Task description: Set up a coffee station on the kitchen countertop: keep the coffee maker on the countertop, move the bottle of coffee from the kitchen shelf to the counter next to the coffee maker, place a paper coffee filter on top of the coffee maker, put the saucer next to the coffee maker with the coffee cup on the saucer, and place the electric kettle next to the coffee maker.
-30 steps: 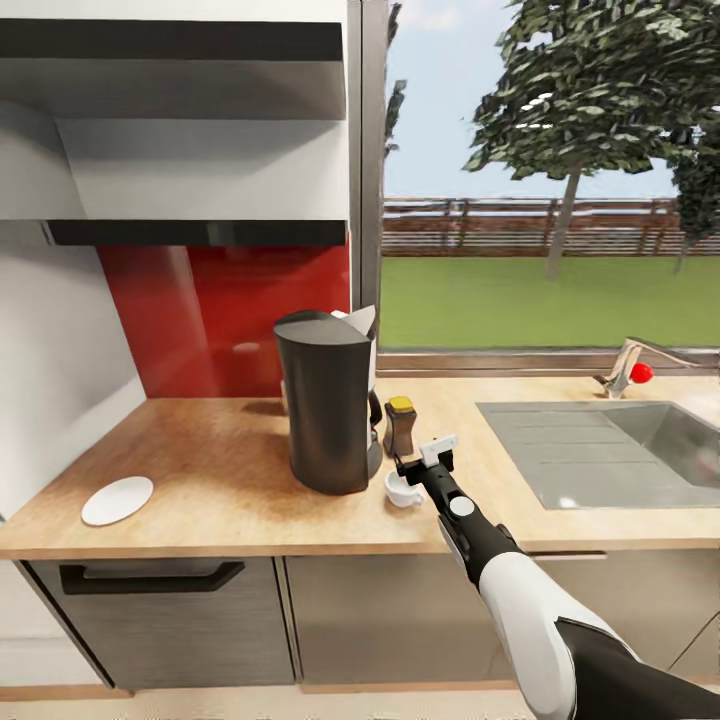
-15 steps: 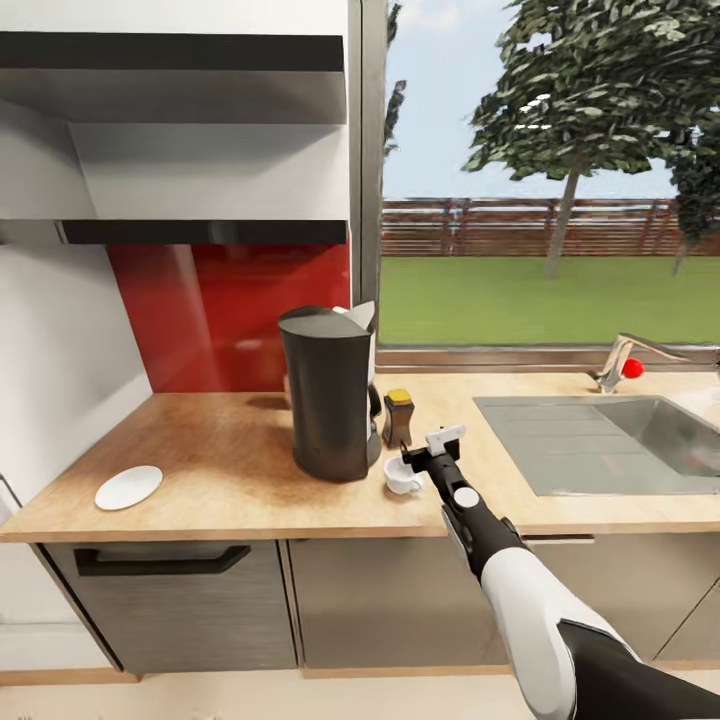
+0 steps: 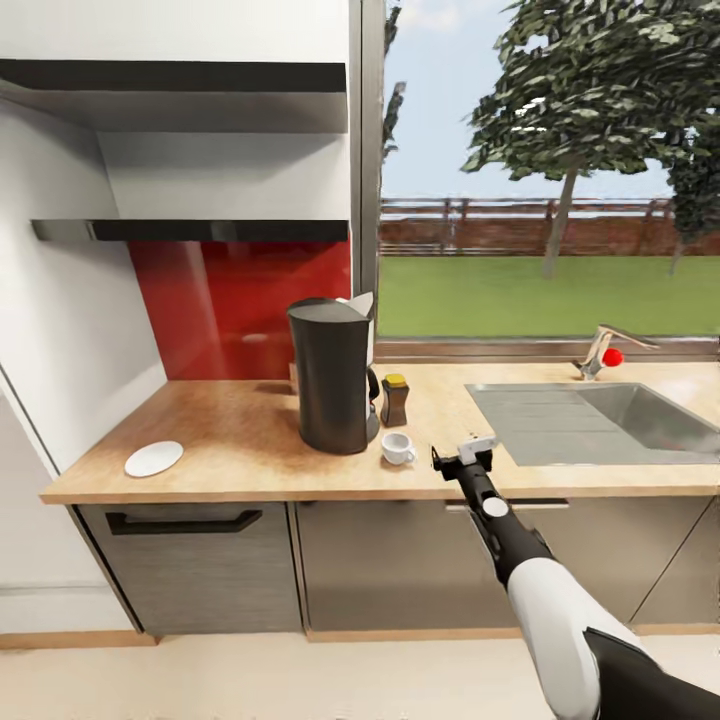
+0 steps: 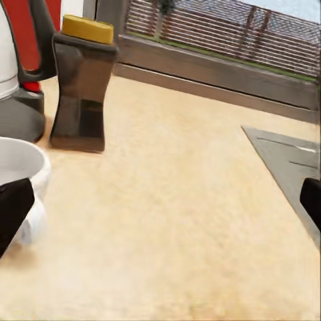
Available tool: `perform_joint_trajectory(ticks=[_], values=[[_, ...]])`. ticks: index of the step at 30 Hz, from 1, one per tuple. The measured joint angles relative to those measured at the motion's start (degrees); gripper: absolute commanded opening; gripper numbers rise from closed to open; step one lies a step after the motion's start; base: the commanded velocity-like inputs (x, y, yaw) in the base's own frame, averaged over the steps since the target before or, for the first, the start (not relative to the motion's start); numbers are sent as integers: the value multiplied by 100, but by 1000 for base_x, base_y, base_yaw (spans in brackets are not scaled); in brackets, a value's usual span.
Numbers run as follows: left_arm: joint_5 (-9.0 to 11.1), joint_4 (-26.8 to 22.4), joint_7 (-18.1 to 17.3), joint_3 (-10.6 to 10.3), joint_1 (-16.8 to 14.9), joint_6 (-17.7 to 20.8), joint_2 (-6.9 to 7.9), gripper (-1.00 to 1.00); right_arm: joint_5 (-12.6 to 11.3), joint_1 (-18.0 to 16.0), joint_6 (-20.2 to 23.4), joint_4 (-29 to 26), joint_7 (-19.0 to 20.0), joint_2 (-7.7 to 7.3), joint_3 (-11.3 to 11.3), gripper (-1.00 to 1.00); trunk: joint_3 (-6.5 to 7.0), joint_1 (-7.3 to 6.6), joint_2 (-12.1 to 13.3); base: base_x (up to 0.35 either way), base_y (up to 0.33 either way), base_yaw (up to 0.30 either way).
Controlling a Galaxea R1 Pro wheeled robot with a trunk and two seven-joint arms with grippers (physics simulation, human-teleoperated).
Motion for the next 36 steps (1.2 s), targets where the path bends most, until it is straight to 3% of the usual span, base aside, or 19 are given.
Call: perform_joint_trajectory(ticks=[2,4,9,18,20,24,25,28,29,36], values=[[1,-7,-3,0,-6,-12,1,100,4,136,18,47,-7,-9,-249,100,-1,0,-1,-30,0,0],[4,-75,-2,3,-13,-25,-9,100,9,300,9,242,-9,-11,-341,100,0,-1,-1,-11,0,0],[20,-459,1,25,-18,-36,-31,100,11,761,-3,856,-49,-91,-391,100,-1,-1,-1,-2,0,0],[16,-898,-71,25,-17,-33,-101,100,1,1462,51,1216,-551,-155,-405,100,0,-1,-1,0,0,0],[7,-1018,-75,21,-17,-34,-124,100,2,1526,327,1935,-571,-163,-400,100,0,-1,-1,0,0,0],[3,-1065,-76,18,-21,-36,-152,100,0,1703,768,2264,-577,-178,-397,100,0,-1,-1,0,0,0],[4,-1152,-76,15,-24,-36,-160,100,3,1816,1242,2318,-550,-178,-391,100,-1,-1,-1,0,0,0],[5,-1323,-80,18,-25,-37,-174,100,3,1990,1943,2360,-496,-163,-382,100,0,-1,-1,0,0,0],[6,-1455,-84,13,-26,-36,-174,100,-12,2246,2293,2368,-456,-141,-390,100,0,-1,-1,0,0,0],[26,-1419,-79,54,-25,-37,-166,100,-12,2315,2343,2363,-447,-149,-388,100,0,-1,-1,0,0,0]])
